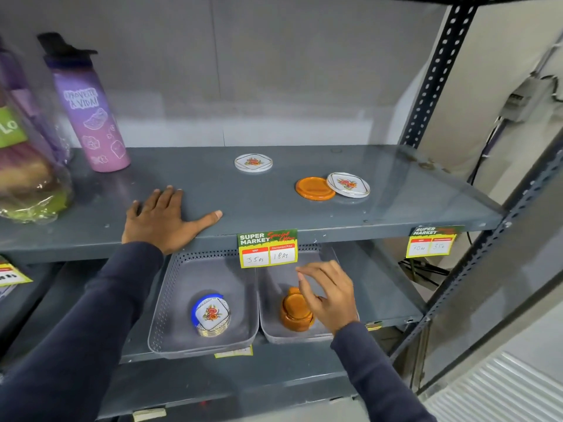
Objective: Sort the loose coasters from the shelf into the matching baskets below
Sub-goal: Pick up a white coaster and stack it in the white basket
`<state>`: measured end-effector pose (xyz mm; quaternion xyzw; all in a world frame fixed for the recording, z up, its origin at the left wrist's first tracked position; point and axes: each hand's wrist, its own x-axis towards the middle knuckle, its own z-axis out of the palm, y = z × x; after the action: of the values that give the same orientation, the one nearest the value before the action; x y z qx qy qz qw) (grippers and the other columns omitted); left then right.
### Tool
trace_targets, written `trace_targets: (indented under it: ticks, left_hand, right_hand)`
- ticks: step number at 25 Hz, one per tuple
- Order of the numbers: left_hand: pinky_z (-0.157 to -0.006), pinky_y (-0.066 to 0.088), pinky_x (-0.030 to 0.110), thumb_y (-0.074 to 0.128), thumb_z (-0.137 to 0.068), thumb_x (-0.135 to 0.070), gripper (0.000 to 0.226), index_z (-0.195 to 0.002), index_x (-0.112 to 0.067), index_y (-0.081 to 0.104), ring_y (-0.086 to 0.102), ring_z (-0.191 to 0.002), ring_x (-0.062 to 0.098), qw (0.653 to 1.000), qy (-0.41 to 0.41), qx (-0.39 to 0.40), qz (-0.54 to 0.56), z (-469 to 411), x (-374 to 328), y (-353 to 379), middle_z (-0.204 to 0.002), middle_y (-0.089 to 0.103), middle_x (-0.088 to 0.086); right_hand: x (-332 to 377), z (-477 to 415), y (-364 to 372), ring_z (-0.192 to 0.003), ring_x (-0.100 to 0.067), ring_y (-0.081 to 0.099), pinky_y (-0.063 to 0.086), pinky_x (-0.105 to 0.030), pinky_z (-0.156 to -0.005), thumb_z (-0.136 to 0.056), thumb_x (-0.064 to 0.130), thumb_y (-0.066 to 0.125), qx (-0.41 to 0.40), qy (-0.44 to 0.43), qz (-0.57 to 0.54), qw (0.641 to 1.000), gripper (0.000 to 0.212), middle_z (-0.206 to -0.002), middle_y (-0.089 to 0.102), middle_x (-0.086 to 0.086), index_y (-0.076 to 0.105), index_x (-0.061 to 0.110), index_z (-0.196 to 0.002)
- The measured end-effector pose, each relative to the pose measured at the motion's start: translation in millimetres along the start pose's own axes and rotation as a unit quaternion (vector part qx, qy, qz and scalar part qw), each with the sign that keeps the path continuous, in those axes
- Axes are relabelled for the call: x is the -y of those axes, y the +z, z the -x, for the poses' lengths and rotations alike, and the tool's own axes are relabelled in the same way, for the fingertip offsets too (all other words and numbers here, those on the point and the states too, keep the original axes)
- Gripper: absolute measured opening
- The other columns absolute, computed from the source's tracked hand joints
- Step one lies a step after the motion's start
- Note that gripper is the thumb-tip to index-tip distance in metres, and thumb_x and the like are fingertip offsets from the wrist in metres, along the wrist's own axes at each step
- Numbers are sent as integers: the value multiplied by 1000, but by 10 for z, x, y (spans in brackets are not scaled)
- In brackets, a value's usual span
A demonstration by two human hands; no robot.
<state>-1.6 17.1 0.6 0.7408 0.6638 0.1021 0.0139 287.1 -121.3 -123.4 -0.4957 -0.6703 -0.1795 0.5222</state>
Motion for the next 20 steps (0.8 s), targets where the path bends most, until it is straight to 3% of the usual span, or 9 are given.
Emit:
trace_targets:
  ticks: [3, 6, 9, 11, 13, 16, 20]
  left_hand:
    - [-124, 11, 50, 10, -59, -105, 129, -159, -25, 23, 11, -157, 19, 1000, -1, 1, -2, 0, 0, 8, -171, 16, -3]
    - [-125, 10, 49, 9, -58, -105, 131, -160, -24, 20, 9, -157, 17, 1000, 1, 5, -2, 10, -9, 3, -171, 14, -4]
    - [-125, 9, 48, 10, -60, -104, 129, -161, -24, 18, 7, -157, 16, 1000, 1, 6, -3, 23, -11, -10, -171, 12, -5]
    - [-125, 9, 48, 9, -59, -104, 129, -161, -25, 19, 7, -157, 16, 1000, 0, 6, -2, 26, -7, -4, -171, 13, -5]
    - [-125, 9, 47, 8, -59, -105, 130, -161, -25, 20, 7, -157, 16, 1000, 1, 5, -1, 22, -1, -1, -171, 13, -5]
    - [-125, 8, 47, 9, -60, -104, 128, -161, -25, 20, 7, -157, 16, 1000, 2, 3, 0, 12, -13, -11, -171, 13, -6]
    - [-125, 8, 46, 10, -60, -104, 128, -161, -25, 20, 7, -157, 15, 1000, 0, 0, 5, 6, -14, -24, -171, 13, -7]
  right_hand:
    - [300, -516, -305, -74, -21, 63, 52, -27, -69, -91, 9, 70, -105, -64, -38, 992, 8, -86, 74, -11, 76, 4, -90]
    - [377, -973, -395, -85, -8, 54, 50, -25, -77, -92, 10, 70, -133, -22, -41, 990, 13, -97, 71, -7, 72, 7, -104]
    - [240, -1365, -325, -102, -9, 50, 44, -27, -91, -86, 19, 77, -53, 111, -46, 991, 45, -113, 63, 6, 60, 18, -128]
    - [65, -1552, -212, -112, -16, 45, 31, -26, -94, -81, 34, 80, 52, 182, 12, 982, 71, -126, 59, 4, 44, 26, -142]
    - [-145, -1671, -140, -120, -26, 42, 27, -34, -95, -74, 45, 82, 119, 223, 79, 964, 92, -135, 54, -2, 31, 29, -149]
    - [-496, -1758, -156, -130, -35, 38, 29, -50, -102, -73, 58, 79, 127, 314, 117, 934, 100, -139, 51, -13, 25, 25, -152]
    - [-691, -1770, -126, -131, -41, 37, 28, -53, -102, -75, 63, 76, 118, 409, 147, 893, 103, -140, 53, -21, 20, 21, -151]
